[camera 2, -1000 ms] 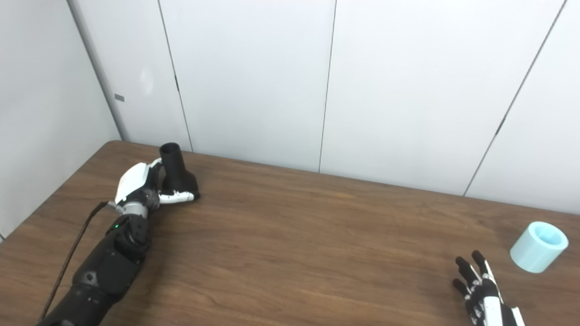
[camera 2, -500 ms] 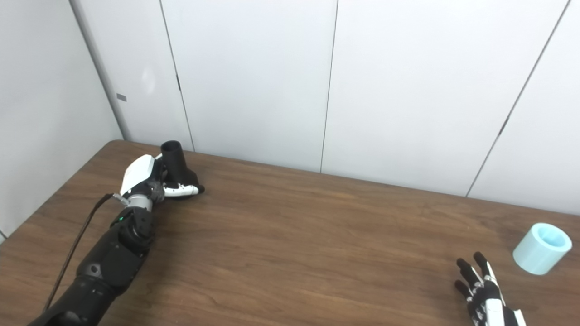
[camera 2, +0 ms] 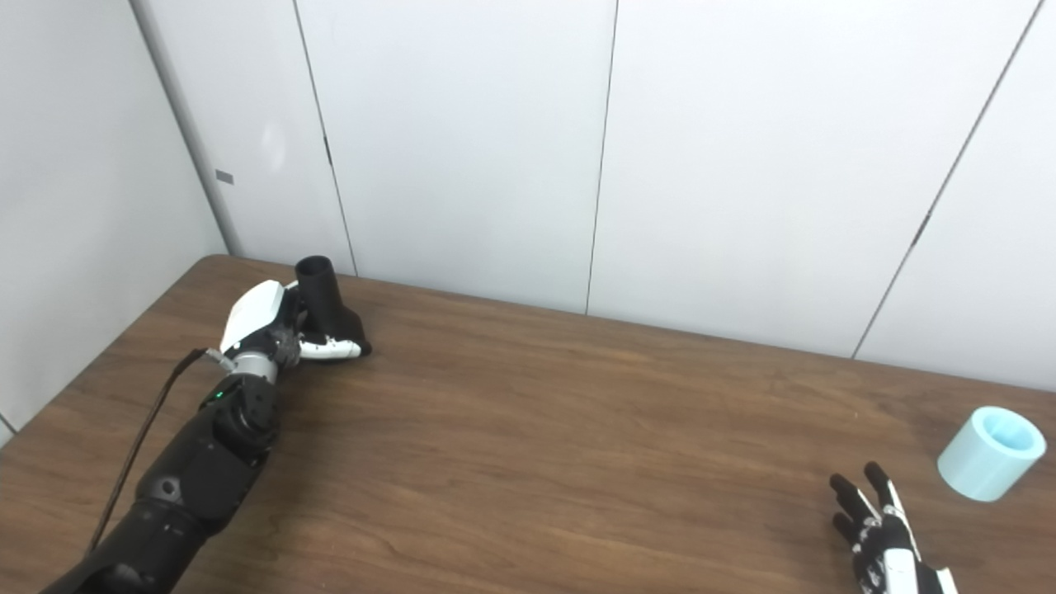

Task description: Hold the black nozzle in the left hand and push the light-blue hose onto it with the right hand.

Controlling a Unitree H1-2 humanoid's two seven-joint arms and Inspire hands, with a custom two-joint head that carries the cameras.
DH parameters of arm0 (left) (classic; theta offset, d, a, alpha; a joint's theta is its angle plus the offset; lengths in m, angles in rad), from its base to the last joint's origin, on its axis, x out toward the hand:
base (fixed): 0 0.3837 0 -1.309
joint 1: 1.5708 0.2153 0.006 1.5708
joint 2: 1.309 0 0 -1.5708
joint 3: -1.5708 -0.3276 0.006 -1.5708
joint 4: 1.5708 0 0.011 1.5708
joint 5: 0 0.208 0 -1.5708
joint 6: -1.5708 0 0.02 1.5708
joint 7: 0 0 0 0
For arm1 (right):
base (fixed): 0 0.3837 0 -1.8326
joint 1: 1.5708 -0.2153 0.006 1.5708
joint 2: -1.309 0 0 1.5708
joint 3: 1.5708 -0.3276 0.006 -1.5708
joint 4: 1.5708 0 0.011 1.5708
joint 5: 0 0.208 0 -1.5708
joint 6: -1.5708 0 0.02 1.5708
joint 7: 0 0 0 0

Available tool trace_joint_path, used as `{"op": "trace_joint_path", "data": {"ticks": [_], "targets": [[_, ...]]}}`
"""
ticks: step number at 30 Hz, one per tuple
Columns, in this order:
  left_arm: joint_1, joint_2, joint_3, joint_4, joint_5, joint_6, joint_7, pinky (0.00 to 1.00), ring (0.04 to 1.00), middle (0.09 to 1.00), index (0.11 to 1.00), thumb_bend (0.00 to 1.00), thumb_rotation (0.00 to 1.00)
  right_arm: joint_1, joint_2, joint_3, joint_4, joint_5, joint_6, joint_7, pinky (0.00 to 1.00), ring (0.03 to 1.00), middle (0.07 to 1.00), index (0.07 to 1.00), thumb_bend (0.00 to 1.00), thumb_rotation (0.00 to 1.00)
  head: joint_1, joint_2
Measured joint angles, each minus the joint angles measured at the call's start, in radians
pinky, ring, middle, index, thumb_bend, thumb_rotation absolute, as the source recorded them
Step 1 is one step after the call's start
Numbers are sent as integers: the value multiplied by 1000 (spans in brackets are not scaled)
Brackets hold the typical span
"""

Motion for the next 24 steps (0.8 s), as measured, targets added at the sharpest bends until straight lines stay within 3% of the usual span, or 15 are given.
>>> {"op": "trace_joint_path", "data": {"ticks": [5, 16, 21, 22, 23, 24], "targets": [[-22, 11, -38, 1, 34, 53, -30, 699, 800, 799, 791, 930, 279, 5, 8, 3, -10, -1, 5, -11, 982, 940, 891, 968, 483, 957, -2, 2], [-32, 13, -48, 11, 41, 68, -34, 682, 778, 785, 761, 901, 239, 9, 8, 9, -16, -5, 6, -18, 980, 939, 891, 969, 485, 942, -6, 5], [-41, 12, -44, 9, 41, 92, -48, 645, 744, 741, 695, 862, 132, 9, 8, 9, -17, -4, 6, -18, 973, 936, 889, 969, 492, 951, -6, 9], [-43, 10, -32, 11, 36, 92, -48, 550, 643, 669, 678, 844, 86, 9, 8, 9, -17, -4, 6, -18, 968, 935, 888, 970, 495, 955, -6, 9], [-43, 7, -19, 12, 29, 90, -47, 500, 587, 627, 588, 687, 71, 9, 8, 10, -17, -4, 6, -18, 962, 934, 887, 972, 494, 962, -6, 9], [-43, 5, -3, 12, 23, 89, -46, 443, 526, 521, 537, 591, 28, 9, 8, 10, -17, -4, 6, -18, 963, 934, 888, 972, 493, 963, -6, 9]]}}
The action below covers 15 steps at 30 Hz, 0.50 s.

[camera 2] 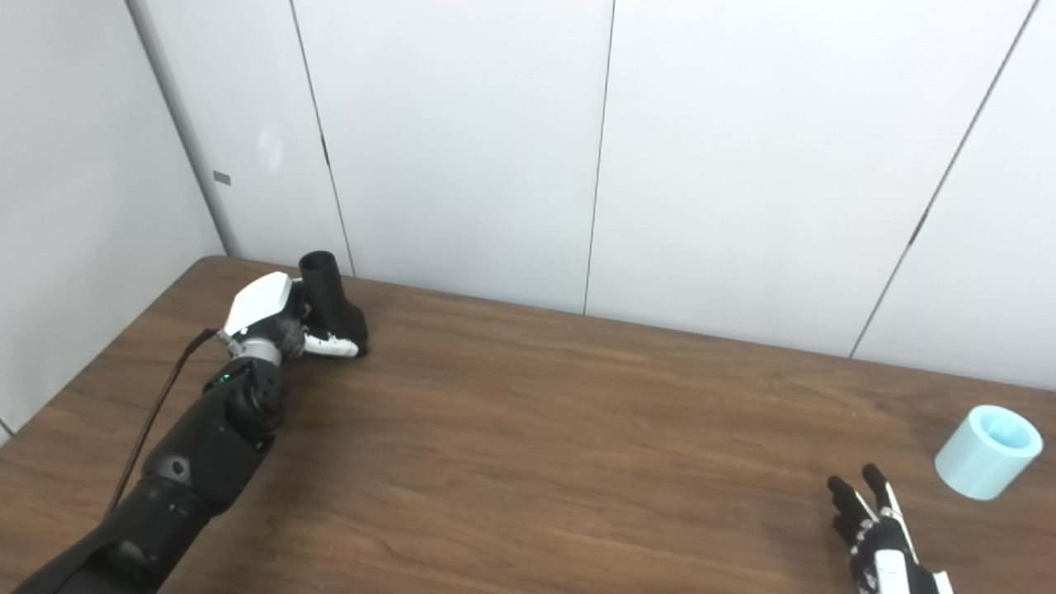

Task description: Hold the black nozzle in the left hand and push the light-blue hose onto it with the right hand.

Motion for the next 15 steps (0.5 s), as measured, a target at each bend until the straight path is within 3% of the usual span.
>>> {"op": "trace_joint_path", "data": {"ticks": [4, 6, 13, 15], "targets": [[10, 0, 21, -8, -20, 0, 0, 277, 345, 408, 512, 521, 1, 1, 0, 1, -1, 0, 0, -1, 964, 930, 883, 968, 495, 961, 0, 5], [22, -4, 20, -19, -26, 0, 0, 225, 281, 463, 492, 523, 0, 1, 0, 1, -2, -1, 0, -3, 961, 927, 879, 969, 494, 976, 0, 9], [40, -13, 17, -39, -27, 4, -2, 210, 286, 478, 487, 524, 0, 2, 0, 2, -4, 2, 2, -8, 963, 936, 884, 975, 501, 985, -2, 9], [47, -15, 17, -47, -27, 0, 4, 238, 322, 419, 493, 521, 0, 3, 0, 2, -4, 2, 2, -10, 966, 939, 887, 974, 511, 982, -2, 9]]}}
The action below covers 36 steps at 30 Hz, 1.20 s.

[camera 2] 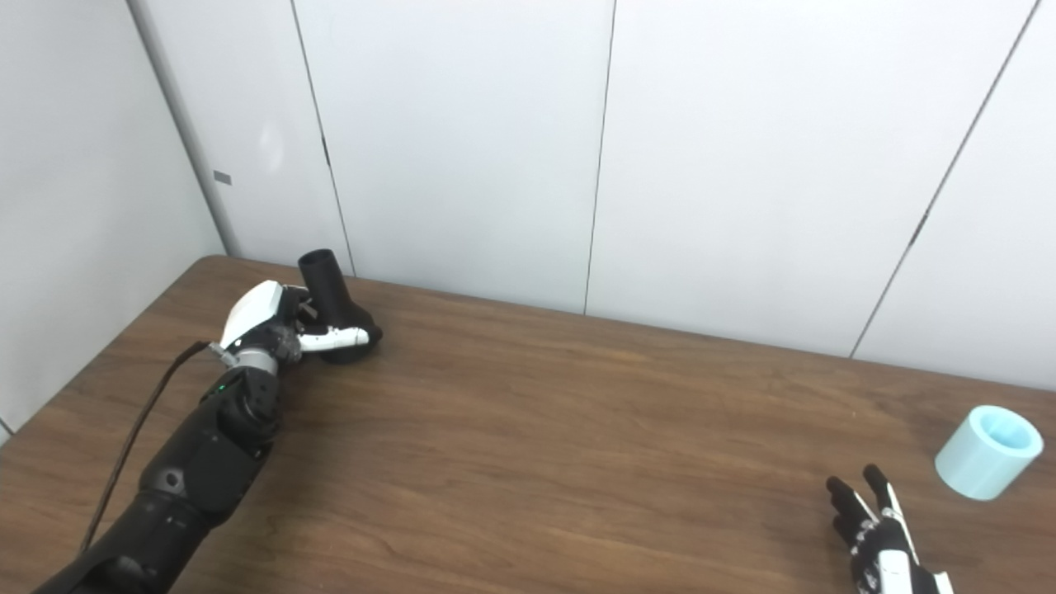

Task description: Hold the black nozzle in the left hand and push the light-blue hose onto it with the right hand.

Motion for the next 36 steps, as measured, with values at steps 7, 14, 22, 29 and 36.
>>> {"op": "trace_joint_path", "data": {"ticks": [7, 14, 22, 29, 36], "targets": [[4, 0, -8, 4, 4, -9, 18, 201, 285, 472, 488, 525, 0, 0, 0, 2, 1, -3, 0, -1, 950, 931, 879, 970, 510, 990, -5, 3], [25, 0, -26, -26, 18, -18, 35, 232, 320, 439, 501, 521, 0, -1, -1, 4, 2, -9, -2, -2, 939, 927, 882, 967, 495, 1000, -9, 6], [115, -9, -38, -136, 53, -73, 98, 311, 386, 425, 534, 515, 0, -2, -2, 5, 5, -11, -4, -2, 983, 946, 898, 972, 512, 990, -18, 9], [165, -25, -102, -224, 124, -109, 99, 259, 329, 410, 530, 515, 0, -3, -3, 6, 7, -14, -6, -3, 959, 934, 883, 966, 517, 991, -28, 12], [202, -51, -126, -281, 169, -155, 103, 253, 335, 413, 522, 516, 0, -8, -1, 11, 10, -24, -7, -4, 956, 920, 865, 955, 547, 968, -52, 23]]}}
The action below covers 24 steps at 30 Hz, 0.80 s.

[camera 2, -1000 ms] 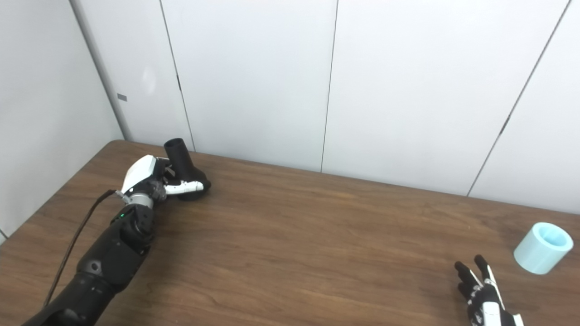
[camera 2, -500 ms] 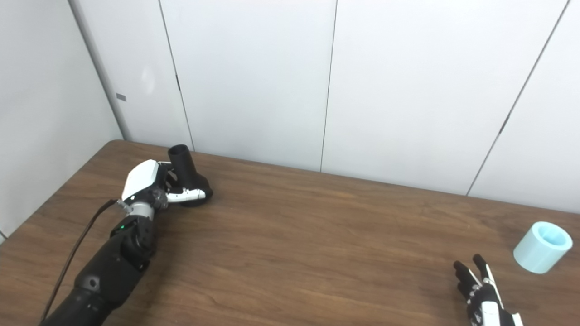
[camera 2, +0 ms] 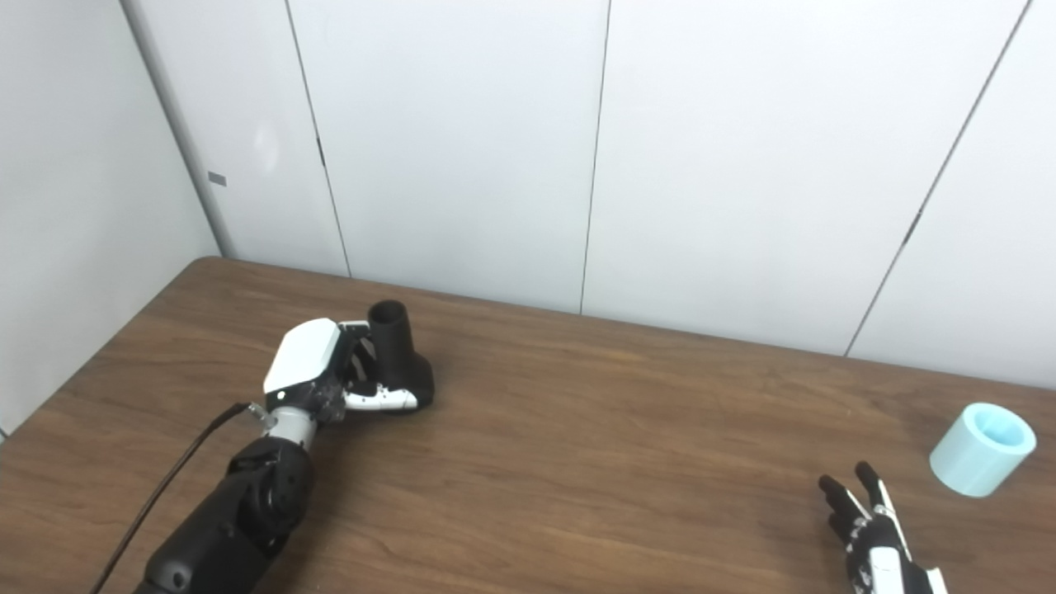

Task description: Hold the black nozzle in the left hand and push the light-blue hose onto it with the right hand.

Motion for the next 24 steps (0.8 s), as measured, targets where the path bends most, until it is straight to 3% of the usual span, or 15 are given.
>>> {"op": "trace_joint_path", "data": {"ticks": [8, 12, 13, 16, 24], "targets": [[48, -29, -43, -124, 67, 34, -68, 172, 244, 471, 487, 525, 0, 0, 4, 4, -1, -21, -1, -5, 913, 907, 857, 950, 584, 964, -41, 12], [63, -44, -75, -182, 92, 35, -119, 202, 279, 474, 486, 525, 0, 0, 6, 7, -3, -28, 0, -10, 912, 906, 850, 950, 550, 978, -78, 23], [64, -51, -81, -189, 97, 35, -128, 214, 294, 433, 498, 520, 0, 0, 6, 8, -4, -29, 0, -13, 912, 905, 853, 953, 532, 978, -89, 28], [70, -76, -95, -201, 114, 32, -133, 258, 343, 401, 515, 516, 0, 0, 10, 10, -6, -30, 2, -20, 904, 905, 853, 955, 532, 978, -129, 41], [107, -150, -146, -236, 155, -1, -134, 261, 352, 400, 515, 517, 0, -4, 38, 17, -13, -33, 19, -51, 877, 898, 854, 935, 572, 936, -209, 71]]}}
